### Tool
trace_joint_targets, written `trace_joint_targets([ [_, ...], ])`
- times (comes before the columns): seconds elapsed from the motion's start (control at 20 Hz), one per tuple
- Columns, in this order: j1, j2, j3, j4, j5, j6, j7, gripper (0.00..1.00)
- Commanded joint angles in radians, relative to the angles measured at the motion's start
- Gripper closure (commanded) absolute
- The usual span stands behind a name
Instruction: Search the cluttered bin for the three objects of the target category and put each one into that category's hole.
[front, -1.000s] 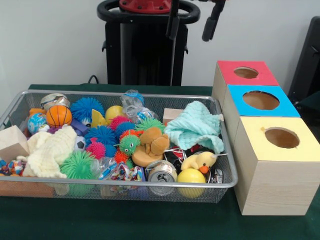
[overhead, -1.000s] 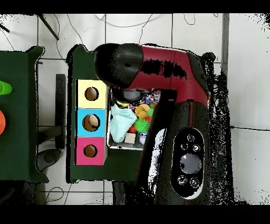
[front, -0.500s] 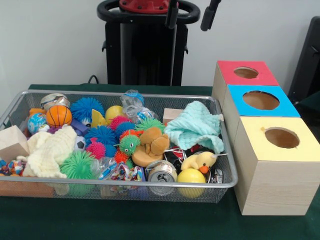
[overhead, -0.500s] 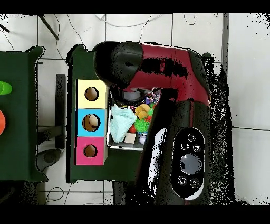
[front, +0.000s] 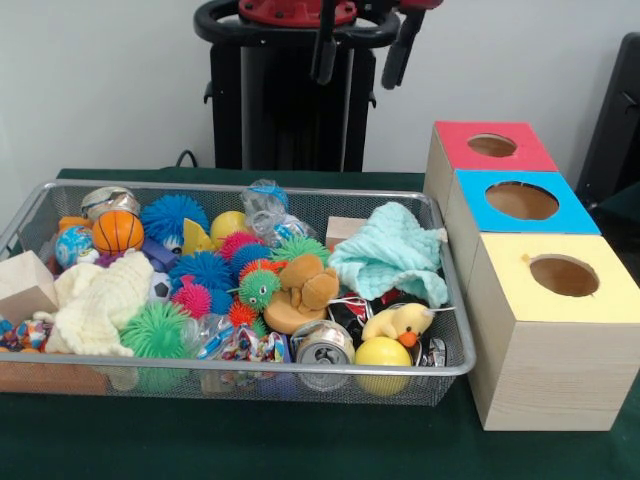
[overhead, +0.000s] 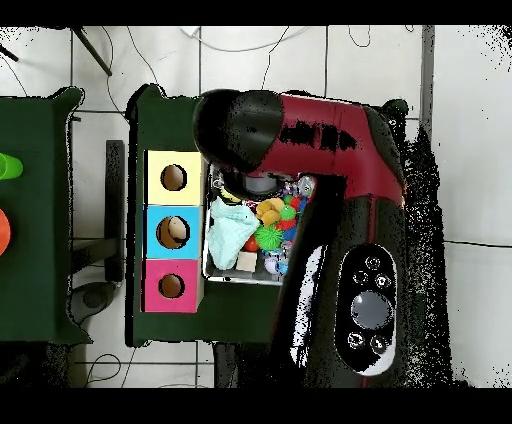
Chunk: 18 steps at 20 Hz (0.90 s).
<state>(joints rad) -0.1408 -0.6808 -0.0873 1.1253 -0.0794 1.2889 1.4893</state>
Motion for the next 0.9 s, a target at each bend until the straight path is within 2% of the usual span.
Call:
trace_joint_targets([
  [0.05, -0.048, 0.038, 0.052, 0.172, -0.051, -0.118, -0.008, 0.0],
  [0.9, -0.081, 0.075, 0.072, 0.175, -0.084, -0.158, -0.039, 0.0],
])
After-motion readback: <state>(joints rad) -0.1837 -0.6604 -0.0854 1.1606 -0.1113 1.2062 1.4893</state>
